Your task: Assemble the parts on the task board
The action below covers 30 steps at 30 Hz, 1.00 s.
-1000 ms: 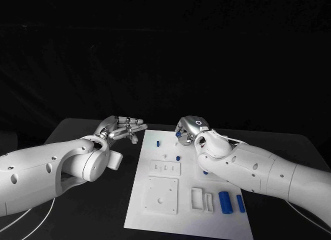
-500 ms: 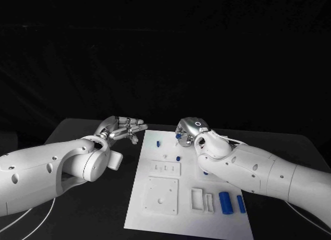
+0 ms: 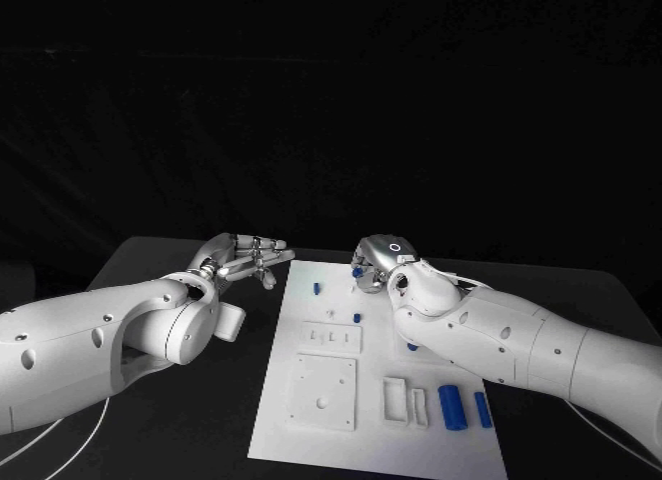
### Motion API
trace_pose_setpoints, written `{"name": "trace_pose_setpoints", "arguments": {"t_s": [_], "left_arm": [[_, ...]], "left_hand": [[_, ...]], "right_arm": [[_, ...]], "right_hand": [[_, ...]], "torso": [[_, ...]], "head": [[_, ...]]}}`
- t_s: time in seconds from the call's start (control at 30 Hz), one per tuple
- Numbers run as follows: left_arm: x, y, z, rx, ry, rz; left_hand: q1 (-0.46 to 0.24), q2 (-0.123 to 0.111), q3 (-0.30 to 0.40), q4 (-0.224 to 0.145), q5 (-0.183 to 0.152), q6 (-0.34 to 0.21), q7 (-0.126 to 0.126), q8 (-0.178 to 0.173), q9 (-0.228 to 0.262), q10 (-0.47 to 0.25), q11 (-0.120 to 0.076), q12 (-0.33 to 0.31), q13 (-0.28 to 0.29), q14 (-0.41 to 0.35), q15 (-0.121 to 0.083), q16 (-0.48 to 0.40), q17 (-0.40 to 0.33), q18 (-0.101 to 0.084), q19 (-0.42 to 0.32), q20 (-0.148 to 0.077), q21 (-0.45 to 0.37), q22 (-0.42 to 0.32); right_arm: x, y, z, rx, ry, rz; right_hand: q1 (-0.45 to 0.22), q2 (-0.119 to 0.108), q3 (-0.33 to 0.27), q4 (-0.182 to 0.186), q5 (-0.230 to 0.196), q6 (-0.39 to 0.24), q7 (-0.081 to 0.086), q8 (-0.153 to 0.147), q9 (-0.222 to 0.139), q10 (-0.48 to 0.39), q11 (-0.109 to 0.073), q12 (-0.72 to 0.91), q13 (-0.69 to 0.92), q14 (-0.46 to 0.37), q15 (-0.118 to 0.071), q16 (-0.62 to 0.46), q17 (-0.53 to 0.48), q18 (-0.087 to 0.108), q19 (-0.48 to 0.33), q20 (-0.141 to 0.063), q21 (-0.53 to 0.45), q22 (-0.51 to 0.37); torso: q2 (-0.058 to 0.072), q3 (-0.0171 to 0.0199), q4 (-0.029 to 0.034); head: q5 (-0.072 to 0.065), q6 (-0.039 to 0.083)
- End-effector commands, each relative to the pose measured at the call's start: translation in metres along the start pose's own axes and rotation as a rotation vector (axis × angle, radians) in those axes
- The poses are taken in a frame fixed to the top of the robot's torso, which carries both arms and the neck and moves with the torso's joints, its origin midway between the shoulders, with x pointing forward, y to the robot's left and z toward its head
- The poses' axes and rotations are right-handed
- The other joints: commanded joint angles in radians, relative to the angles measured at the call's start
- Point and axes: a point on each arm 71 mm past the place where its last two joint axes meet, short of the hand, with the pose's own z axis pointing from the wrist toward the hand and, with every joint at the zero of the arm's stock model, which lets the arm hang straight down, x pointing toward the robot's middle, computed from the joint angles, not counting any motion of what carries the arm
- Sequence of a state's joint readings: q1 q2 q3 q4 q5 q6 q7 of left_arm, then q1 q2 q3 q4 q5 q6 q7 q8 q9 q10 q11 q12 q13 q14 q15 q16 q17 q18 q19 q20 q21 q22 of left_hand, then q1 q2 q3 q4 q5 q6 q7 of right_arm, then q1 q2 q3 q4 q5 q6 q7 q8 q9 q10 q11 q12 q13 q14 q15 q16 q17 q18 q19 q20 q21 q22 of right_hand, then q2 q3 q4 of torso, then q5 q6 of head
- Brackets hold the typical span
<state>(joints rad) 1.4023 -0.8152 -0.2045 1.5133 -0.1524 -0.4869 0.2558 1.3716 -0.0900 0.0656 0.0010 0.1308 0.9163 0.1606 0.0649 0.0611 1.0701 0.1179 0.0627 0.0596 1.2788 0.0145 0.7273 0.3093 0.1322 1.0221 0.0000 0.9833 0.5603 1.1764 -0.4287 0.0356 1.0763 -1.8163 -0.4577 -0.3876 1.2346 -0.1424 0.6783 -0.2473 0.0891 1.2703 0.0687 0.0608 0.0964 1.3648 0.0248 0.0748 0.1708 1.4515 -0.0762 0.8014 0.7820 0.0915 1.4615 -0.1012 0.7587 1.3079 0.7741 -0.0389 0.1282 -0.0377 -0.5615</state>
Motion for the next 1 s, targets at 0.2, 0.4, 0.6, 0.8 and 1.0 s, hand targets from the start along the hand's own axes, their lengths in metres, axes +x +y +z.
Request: {"name": "trace_pose_setpoints", "arguments": {"t_s": [0.2,0.4,0.6,0.8,1.0], "left_arm": [[0.0013,-0.0029,0.0008,0.012,0.007,0.003],[0.0012,-0.0029,0.0006,0.012,0.006,0.003],[0.0019,-0.003,0.0006,0.012,0.01,0.002],[0.0019,-0.0029,0.0005,0.011,0.012,0.002],[0.0014,-0.0026,0.0006,0.009,0.012,0.002]], "left_hand": [[0.002,0.002,0.001,-0.006,0.002,0.004,0.001,0.005,0.001,0.001,-0.001,-0.002,0.0,0.008,0.002,0.003,0.0,0.011,-0.003,0.0,0.005,-0.001],[0.002,0.002,0.001,-0.006,0.002,0.004,0.001,0.005,0.001,0.001,-0.001,-0.002,0.0,0.008,0.002,0.003,0.0,0.011,-0.003,0.0,0.005,-0.001],[0.002,0.002,0.001,-0.006,0.002,0.004,0.001,0.005,0.001,0.001,-0.001,-0.002,0.0,0.008,0.002,0.003,0.0,0.011,-0.003,0.0,0.005,-0.001],[0.004,0.0,0.002,-0.004,0.001,0.002,0.001,0.005,0.001,0.0,-0.001,-0.002,0.0,0.008,0.003,0.004,0.0,0.011,-0.004,0.0,0.008,-0.005],[0.004,0.0,0.002,-0.004,0.001,0.002,0.001,0.005,0.001,0.0,-0.001,-0.002,0.0,0.008,0.003,0.004,0.0,0.011,-0.004,0.0,0.008,-0.005]], "right_arm": [[0.0054,-0.0038,0.0005,0.017,0.029,-0.031],[0.0065,-0.0029,0.0009,0.015,0.042,-0.032],[0.0091,-0.0018,0.0018,0.012,0.069,-0.025],[0.0109,-0.001,0.0024,0.007,0.08,-0.006],[0.0097,-0.0016,0.0016,0.002,0.068,0.013]], "right_hand": [[-0.001,0.012,0.003,0.006,0.007,0.009,0.0,0.003,0.069,0.026,-0.023,0.002,0.001,-0.001,-0.004,0.001,-0.002,0.005,0.039,-0.002,-0.01,0.027],[-0.002,0.013,0.001,0.007,0.004,0.005,0.001,0.003,0.067,0.022,-0.022,0.0,-0.001,-0.001,-0.003,0.0,-0.002,0.005,0.039,-0.001,-0.014,0.029],[0.003,0.021,-0.024,0.015,0.01,-0.038,0.014,0.002,0.042,-0.011,-0.009,-0.007,-0.03,-0.003,0.011,0.001,-0.002,0.008,0.037,0.011,-0.026,0.035],[-0.02,-0.011,-0.096,0.055,0.0,-0.13,0.027,0.002,-0.019,-0.09,0.018,-0.01,-0.107,-0.003,0.03,-0.003,-0.009,0.024,0.041,0.029,-0.077,0.019],[-0.018,-0.038,-0.169,0.08,0.027,-0.166,0.021,0.002,-0.028,-0.125,0.027,-0.009,-0.107,0.0,0.033,-0.008,-0.023,0.033,0.05,0.035,-0.114,0.003]], "torso": [[-0.001,-0.0017,-0.0018],[0.0,-0.0017,-0.0022],[0.0,-0.0013,-0.0021],[0.0,-0.0012,-0.0035],[0.0,-0.0012,-0.0023]], "head": [[0.003,0.003],[0.005,0.005],[0.005,0.005],[0.007,0.003],[0.007,0.004]]}}
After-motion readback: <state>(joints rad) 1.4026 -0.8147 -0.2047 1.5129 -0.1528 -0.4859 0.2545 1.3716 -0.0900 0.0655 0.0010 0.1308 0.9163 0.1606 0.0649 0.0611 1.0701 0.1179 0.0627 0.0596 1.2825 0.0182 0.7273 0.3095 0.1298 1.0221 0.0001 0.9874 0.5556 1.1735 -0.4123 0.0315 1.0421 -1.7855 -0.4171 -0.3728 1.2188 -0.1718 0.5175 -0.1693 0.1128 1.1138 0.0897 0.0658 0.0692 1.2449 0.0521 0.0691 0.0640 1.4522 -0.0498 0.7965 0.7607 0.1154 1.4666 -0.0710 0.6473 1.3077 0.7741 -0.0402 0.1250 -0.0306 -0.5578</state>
